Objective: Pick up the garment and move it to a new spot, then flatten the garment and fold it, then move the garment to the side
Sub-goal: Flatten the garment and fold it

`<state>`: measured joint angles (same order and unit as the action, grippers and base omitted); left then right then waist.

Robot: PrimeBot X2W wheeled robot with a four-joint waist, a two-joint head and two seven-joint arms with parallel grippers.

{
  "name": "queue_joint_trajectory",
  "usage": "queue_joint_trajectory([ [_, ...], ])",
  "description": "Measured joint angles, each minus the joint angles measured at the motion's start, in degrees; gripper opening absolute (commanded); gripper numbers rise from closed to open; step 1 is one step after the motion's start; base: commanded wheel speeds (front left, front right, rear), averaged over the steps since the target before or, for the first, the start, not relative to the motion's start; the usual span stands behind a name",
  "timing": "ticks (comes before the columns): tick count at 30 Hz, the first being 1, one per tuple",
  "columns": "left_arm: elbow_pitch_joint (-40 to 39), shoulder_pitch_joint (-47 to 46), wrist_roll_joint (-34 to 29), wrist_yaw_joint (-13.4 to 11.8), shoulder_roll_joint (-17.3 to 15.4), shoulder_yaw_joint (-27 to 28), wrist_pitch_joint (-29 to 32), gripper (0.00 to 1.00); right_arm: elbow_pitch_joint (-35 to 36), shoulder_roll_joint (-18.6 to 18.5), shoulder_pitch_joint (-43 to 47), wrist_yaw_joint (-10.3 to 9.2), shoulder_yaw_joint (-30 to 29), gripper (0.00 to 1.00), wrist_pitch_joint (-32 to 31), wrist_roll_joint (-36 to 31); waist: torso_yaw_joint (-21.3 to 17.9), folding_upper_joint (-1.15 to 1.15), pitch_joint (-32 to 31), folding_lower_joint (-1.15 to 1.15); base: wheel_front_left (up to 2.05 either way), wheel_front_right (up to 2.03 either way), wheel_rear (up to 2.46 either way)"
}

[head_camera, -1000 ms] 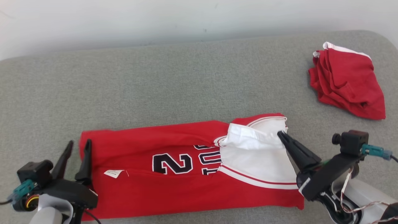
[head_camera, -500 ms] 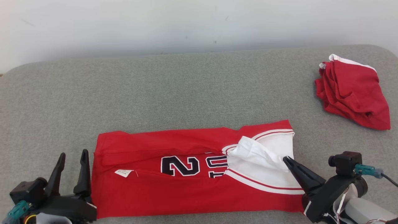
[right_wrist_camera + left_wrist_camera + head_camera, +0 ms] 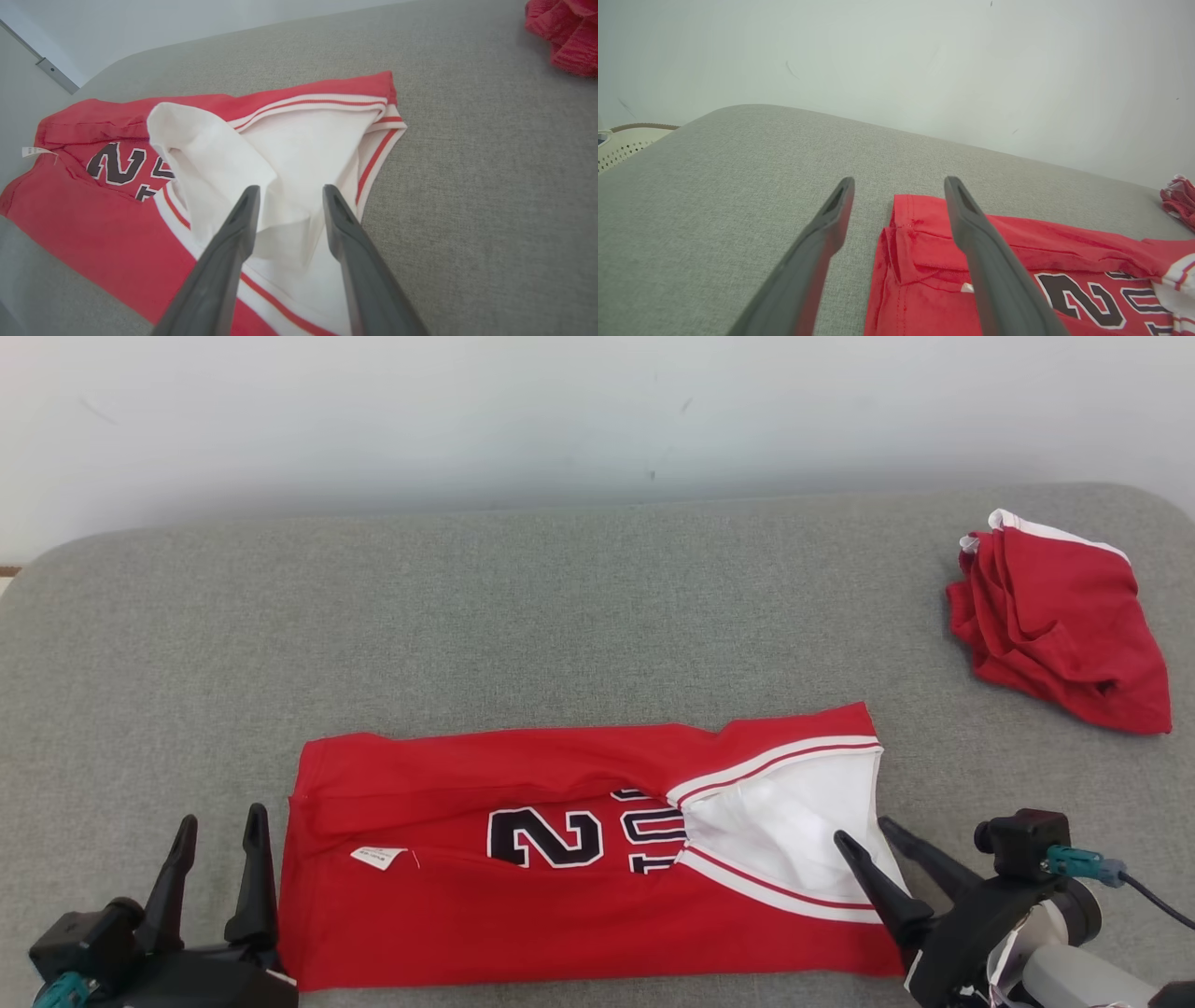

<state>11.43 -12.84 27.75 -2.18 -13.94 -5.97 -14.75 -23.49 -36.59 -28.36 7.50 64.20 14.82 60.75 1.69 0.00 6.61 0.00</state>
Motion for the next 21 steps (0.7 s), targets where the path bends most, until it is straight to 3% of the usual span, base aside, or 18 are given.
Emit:
queue_joint_trajectory([
  [10,-5.1,4.4,-4.4,-2.7,0.5,1.5,0.0,1.00,1.6,1.6,4.1,0.00,-13.1,1.00,0.3,-4.3,-0.3,0.00,-1.4,0.00,0.00,0.00,0.00],
  [21,-8.6,7.7,-8.9,-4.5,1.8,2.3,0.0,1.00,-9.5,8.2,5.3,0.00,-21.4,1.00,-1.2,-11.3,1.6,0.00,-1.8,0.01,0.00,0.00,0.00],
])
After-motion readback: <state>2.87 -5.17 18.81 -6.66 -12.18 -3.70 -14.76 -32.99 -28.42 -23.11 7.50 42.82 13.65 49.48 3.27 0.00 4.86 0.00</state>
